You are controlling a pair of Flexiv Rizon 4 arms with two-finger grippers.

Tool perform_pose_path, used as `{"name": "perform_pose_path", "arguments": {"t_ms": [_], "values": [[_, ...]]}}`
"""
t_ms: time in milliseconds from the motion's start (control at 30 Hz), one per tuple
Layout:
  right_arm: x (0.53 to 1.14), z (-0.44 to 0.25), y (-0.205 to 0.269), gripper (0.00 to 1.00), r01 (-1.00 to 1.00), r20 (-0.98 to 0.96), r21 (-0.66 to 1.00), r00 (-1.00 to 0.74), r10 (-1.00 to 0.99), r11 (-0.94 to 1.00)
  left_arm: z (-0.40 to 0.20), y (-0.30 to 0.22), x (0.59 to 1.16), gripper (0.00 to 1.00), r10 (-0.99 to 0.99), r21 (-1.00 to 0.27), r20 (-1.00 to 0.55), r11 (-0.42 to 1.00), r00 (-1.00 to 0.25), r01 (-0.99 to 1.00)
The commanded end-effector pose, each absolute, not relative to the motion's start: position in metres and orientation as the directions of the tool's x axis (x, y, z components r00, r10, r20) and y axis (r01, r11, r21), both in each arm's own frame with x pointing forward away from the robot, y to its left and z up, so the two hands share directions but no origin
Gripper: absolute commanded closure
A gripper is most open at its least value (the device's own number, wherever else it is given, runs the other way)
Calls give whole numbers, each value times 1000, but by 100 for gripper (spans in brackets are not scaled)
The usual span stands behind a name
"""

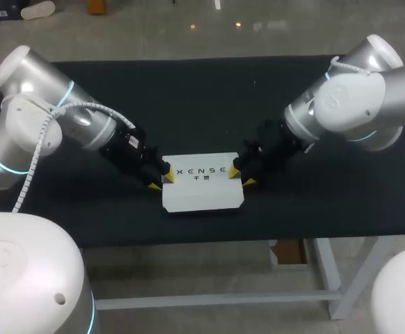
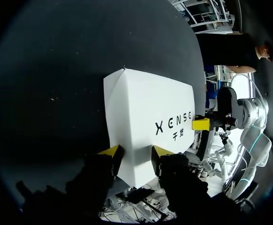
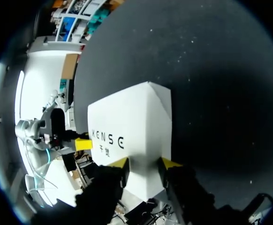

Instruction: Assemble the packaging by folding the flat box into shape, placing the metal phone stand inside, and closing the box properly

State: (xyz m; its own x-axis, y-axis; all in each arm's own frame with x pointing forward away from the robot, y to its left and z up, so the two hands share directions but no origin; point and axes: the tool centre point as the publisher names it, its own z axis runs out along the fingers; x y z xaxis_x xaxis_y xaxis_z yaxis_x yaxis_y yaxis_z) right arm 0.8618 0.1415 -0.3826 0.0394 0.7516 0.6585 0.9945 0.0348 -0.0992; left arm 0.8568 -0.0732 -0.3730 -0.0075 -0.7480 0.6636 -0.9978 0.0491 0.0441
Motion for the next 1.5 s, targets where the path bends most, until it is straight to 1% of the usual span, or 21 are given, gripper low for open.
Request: {"name": "perform_pose_path", "arguments": {"t_ms": [33,167,700,833,1500], "values": [[865,-380,157,57,992,665,-116,38,746,52,-371,-91,858,57,-750,54,662,54,-5,-997],[867,-381,157,57,989,666,-137,49,745,58,-368,-91,858,59,-749,64,662,55,1,-996],[872,-380,156,58,980,673,-191,84,734,63,-362,-92,858,59,-754,107,657,62,23,-992],[873,-377,156,58,978,673,-199,90,734,63,-360,-92,858,60,-756,119,653,60,32,-991],[877,-372,158,63,965,680,-253,128,722,67,-356,-88,862,60,-746,174,663,74,61,-982]]}}
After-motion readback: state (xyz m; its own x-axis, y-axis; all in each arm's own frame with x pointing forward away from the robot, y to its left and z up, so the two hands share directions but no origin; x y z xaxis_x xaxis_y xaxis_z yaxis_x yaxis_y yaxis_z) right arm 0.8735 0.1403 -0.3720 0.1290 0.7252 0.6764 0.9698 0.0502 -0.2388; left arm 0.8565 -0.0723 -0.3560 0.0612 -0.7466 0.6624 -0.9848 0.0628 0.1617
